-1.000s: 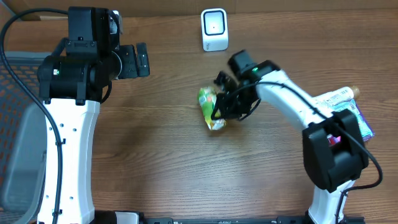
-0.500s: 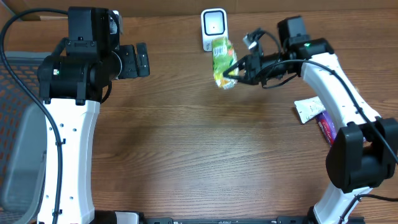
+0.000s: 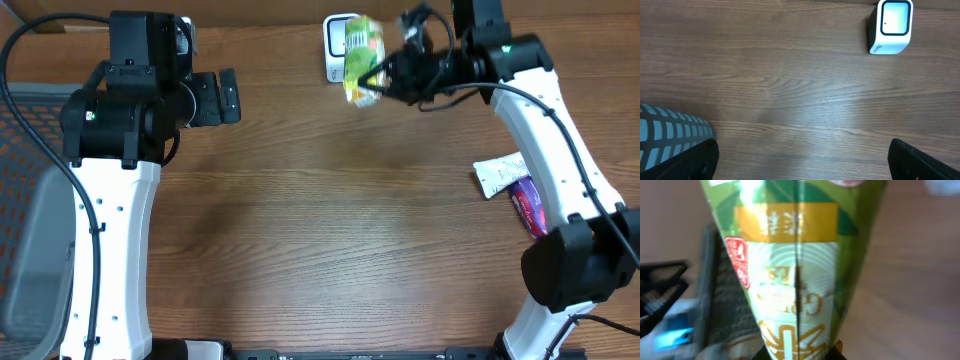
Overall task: Scan the item barcode
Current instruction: 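Lift the green pouch and hold its barcode to the scanner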
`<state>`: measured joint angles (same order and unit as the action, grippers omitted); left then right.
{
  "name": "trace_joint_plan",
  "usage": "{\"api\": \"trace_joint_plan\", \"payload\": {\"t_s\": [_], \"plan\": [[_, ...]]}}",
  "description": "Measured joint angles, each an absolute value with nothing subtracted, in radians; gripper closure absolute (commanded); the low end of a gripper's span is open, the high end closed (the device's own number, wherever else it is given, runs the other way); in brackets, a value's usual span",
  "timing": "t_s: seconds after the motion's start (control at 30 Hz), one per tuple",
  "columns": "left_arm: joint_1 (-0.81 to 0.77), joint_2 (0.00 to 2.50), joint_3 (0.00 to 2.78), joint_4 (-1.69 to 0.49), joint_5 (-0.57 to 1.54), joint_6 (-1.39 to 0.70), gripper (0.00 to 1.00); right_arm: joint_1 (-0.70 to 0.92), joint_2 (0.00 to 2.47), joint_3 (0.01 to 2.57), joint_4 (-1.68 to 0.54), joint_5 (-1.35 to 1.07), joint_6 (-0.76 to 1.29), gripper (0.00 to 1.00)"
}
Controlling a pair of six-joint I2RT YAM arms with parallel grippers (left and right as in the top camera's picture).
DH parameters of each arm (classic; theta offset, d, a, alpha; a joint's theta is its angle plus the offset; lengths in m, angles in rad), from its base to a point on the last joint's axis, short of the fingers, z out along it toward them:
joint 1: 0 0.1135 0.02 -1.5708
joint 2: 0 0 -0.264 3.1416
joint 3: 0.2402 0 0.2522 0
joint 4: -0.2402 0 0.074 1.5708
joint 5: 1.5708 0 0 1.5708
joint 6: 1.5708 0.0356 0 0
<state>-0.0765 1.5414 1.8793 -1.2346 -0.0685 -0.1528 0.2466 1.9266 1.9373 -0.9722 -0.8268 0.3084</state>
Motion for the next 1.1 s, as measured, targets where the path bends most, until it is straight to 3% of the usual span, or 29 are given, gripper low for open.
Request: {"api": "trace_joint_plan", "payload": {"t_s": [0.23, 0.43, 0.63, 0.87, 1.1], "plan": [[-0.076, 1.541, 1.879, -1.235, -0.068, -0.153, 0.00, 0.462, 1.924, 2.046, -0.942, -0.009, 0.240, 0.96], [-0.076, 1.541, 1.879, -1.235, -0.068, -0.153, 0.00, 0.562, 2.046, 2.052, -0.667, 0.448, 0.030, 0.96], [-0.076, 1.541, 1.879, -1.235, -0.068, -0.153, 0.00, 0.536, 2.263, 2.052, -0.425, 0.685, -0.289, 0.96], [-0.076, 1.541, 1.879, -1.235, -0.068, -0.153, 0.00, 0.499, 2.416, 2.052, -0.305, 0.783, -0.728, 0.96], [-0.076, 1.541, 1.879, -1.235, -0.068, -0.153, 0.01, 0.483, 2.473, 2.052, -0.201, 0.786, -0.914, 0.96]]}}
